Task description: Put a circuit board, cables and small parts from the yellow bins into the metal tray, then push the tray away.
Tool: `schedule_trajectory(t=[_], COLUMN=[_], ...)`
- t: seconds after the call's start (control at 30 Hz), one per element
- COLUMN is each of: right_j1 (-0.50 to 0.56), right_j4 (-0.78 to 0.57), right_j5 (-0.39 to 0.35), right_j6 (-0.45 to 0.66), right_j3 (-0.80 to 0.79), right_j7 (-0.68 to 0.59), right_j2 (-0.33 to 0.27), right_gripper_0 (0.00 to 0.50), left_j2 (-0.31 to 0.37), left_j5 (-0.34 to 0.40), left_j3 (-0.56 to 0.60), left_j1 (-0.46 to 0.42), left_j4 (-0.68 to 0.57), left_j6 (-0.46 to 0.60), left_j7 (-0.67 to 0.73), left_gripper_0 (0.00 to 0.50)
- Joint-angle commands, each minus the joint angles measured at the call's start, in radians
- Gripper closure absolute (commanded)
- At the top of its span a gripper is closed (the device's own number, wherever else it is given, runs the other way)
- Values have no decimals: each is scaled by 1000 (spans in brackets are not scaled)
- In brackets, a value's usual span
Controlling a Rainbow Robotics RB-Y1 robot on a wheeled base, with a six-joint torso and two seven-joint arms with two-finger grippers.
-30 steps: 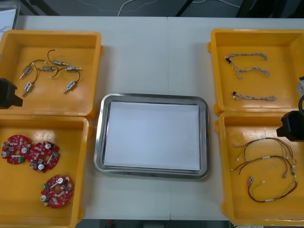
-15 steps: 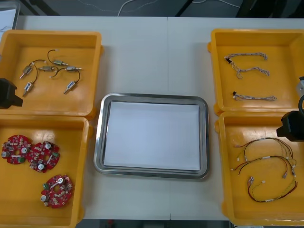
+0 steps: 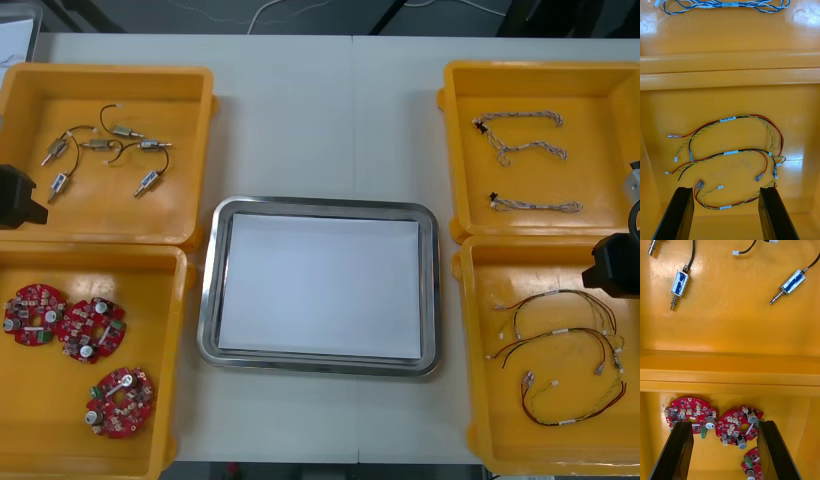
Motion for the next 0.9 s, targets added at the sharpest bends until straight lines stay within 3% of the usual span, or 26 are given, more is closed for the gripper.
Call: schedule_trajectory(t=[0.03, 0.17, 0.5, 0.9], right_j1=[-24, -51, -58, 2], right_j4=[2, 8, 8, 8], right_j5=[9, 0, 7, 89], right_j6=[-6, 19, 31, 31], right_j3=[6, 2, 2, 2], right_j7=[18, -2, -315, -802], right_j2=[13, -4, -4, -1], right_gripper_0=[0, 0, 0, 0], left_j2=[4, -4, 14, 8], left_j5=[-4, 1, 40, 73], left_j3=[25, 32, 61, 193], left_j1=[33, 33, 44, 284], left_j4=[-27, -30, -45, -239], left_j6=[6, 6, 6, 6], left_j7=[15, 18, 8, 22], left_gripper_0=[0, 0, 0, 0])
